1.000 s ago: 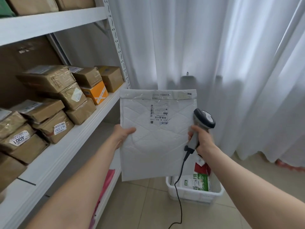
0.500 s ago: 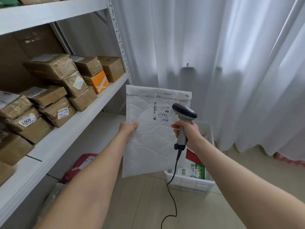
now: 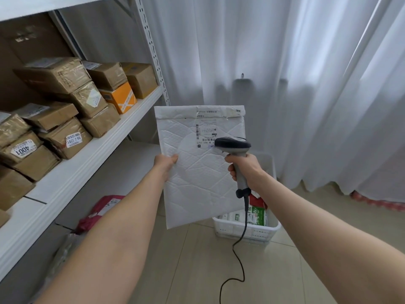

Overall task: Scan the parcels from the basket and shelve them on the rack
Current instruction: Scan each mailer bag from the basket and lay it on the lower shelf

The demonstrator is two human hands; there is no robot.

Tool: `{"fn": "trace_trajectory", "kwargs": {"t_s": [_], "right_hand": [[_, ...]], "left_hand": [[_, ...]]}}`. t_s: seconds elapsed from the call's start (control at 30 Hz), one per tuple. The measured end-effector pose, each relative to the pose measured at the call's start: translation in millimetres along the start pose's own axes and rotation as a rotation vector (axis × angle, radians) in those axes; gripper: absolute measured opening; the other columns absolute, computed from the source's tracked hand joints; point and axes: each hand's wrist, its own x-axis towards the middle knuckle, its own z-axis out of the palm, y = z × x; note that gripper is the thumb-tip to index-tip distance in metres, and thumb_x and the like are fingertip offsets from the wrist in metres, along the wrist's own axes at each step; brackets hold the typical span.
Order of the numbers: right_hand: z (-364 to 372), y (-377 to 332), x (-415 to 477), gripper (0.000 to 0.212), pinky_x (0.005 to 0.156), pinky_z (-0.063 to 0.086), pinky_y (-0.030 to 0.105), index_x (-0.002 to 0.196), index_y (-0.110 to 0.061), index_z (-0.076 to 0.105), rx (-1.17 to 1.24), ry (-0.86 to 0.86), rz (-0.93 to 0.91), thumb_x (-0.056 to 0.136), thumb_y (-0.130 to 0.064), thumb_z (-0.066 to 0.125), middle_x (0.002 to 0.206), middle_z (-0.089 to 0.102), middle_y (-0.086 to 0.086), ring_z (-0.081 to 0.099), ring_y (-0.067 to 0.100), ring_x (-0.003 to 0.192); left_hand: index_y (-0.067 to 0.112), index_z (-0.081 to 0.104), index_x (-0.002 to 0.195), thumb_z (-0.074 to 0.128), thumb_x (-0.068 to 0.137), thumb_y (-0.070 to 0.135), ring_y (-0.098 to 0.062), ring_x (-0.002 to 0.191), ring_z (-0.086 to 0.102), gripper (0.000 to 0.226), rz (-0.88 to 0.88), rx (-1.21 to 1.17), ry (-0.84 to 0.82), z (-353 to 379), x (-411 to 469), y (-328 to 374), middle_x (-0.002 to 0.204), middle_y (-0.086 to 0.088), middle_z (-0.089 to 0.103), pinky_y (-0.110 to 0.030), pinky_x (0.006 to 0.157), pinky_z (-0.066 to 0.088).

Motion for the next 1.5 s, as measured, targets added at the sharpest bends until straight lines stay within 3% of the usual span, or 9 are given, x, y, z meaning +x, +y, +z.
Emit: {"fn": "trace_trajectory", "kwargs": {"t_s": [0.1, 0.23, 0.4, 0.53, 0.9, 1.03, 1.1, 1.33, 1.5], "right_hand": [[3.8, 0.5, -1.9, 0.005, 0.043, 0.039, 0.023, 0.083, -0.005, 0.06, 0.003, 0.014, -0.003, 0.085, -0.005, 0.065, 0.05, 0.057, 0.006, 0.048, 0.014, 0.038], [9.7, -2.9, -4.4, 0.005, 0.042, 0.039, 0.021, 0.079, -0.005, 0.061, -0.017, 0.025, 0.012, 0.084, -0.006, 0.063, 0.045, 0.056, 0.003, 0.047, 0.013, 0.036], [14.9, -7.4, -7.1, 0.005, 0.041, 0.039, 0.02, 0.078, -0.005, 0.062, -0.031, 0.054, 0.038, 0.082, -0.006, 0.06, 0.043, 0.055, 0.001, 0.045, 0.013, 0.035], [12.8, -9.5, -8.6, 0.005, 0.042, 0.039, 0.021, 0.077, -0.005, 0.062, -0.026, 0.062, 0.037, 0.082, -0.006, 0.06, 0.043, 0.054, 0.002, 0.044, 0.014, 0.036], [-2.5, 12.0, 5.0, 0.008, 0.055, 0.048, 0.027, 0.089, -0.008, 0.06, 0.256, 0.073, 0.16, 0.086, 0.0, 0.062, 0.064, 0.062, 0.008, 0.055, 0.017, 0.054], [-6.5, 39.3, 17.3, 0.033, 0.074, 0.054, 0.042, 0.114, -0.009, 0.059, 0.114, 0.107, 0.306, 0.082, -0.008, 0.068, 0.098, 0.055, 0.01, 0.052, 0.024, 0.083], [-3.3, 52.9, 20.8, 0.041, 0.084, 0.049, 0.045, 0.121, -0.009, 0.055, 0.03, 0.088, 0.371, 0.083, -0.012, 0.07, 0.097, 0.052, 0.009, 0.05, 0.025, 0.083], [30.1, 91.8, 18.6, 0.022, 0.063, 0.049, 0.042, 0.102, -0.012, 0.06, -0.009, -0.117, 0.536, 0.083, -0.016, 0.072, 0.091, 0.059, 0.009, 0.057, 0.029, 0.081], [66.2, 111.9, 21.6, 0.022, 0.078, 0.053, 0.043, 0.106, -0.007, 0.058, -0.113, -0.104, 0.366, 0.086, -0.008, 0.065, 0.091, 0.063, 0.009, 0.06, 0.03, 0.088]], "left_hand": [[-0.006, 0.057, 0.121, 0.066, 0.086, 0.004, -0.026, 0.095, 0.061, 0.037, -0.001, -0.008, 0.006, 1.1, 0.5, 1.0, 0.118, -0.021, 0.062, -0.034, 0.081, 0.048], [-0.006, 0.058, 0.12, 0.067, 0.086, 0.006, -0.032, 0.105, 0.062, 0.037, -0.009, -0.002, 0.02, 0.0, 3.8, 1.9, 0.119, -0.021, 0.062, -0.038, 0.085, 0.05], [-0.005, 0.06, 0.116, 0.067, 0.084, 0.004, -0.022, 0.086, 0.06, 0.034, 0.006, 0.031, 0.068, -0.7, 5.6, 2.3, 0.113, -0.019, 0.064, -0.029, 0.072, 0.046], [-0.006, 0.059, 0.118, 0.068, 0.084, 0.006, -0.032, 0.103, 0.063, 0.037, -0.013, 0.019, 0.069, -3.2, 7.4, 2.7, 0.117, -0.02, 0.063, -0.033, 0.077, 0.048], [-0.005, 0.055, 0.118, 0.065, 0.086, 0.009, -0.028, 0.099, 0.061, 0.036, -0.103, -0.084, 0.173, -15.2, 6.2, -14.7, 0.117, -0.018, 0.061, -0.038, 0.086, 0.05], [-0.002, 0.054, 0.116, 0.063, 0.088, 0.014, -0.026, 0.09, 0.057, 0.034, -0.269, -0.196, 0.236, -20.4, -3.2, -41.1, 0.093, -0.01, 0.057, -0.033, 0.083, 0.048], [0.0, 0.052, 0.119, 0.063, 0.088, 0.016, -0.025, 0.09, 0.054, 0.037, -0.348, -0.266, 0.277, -24.5, -9.1, -55.2, 0.095, -0.008, 0.054, -0.033, 0.085, 0.048], [0.0, 0.053, 0.127, 0.06, 0.093, 0.016, -0.021, 0.091, 0.054, 0.039, -0.466, -0.422, 0.365, -56.8, -21.8, -100.3, 0.108, -0.009, 0.059, -0.038, 0.091, 0.05], [-0.003, 0.057, 0.121, 0.067, 0.088, 0.013, -0.026, 0.096, 0.06, 0.038, -0.447, -0.488, 0.354, -89.0, -34.0, -121.1, 0.112, -0.014, 0.062, -0.041, 0.093, 0.049]]}}
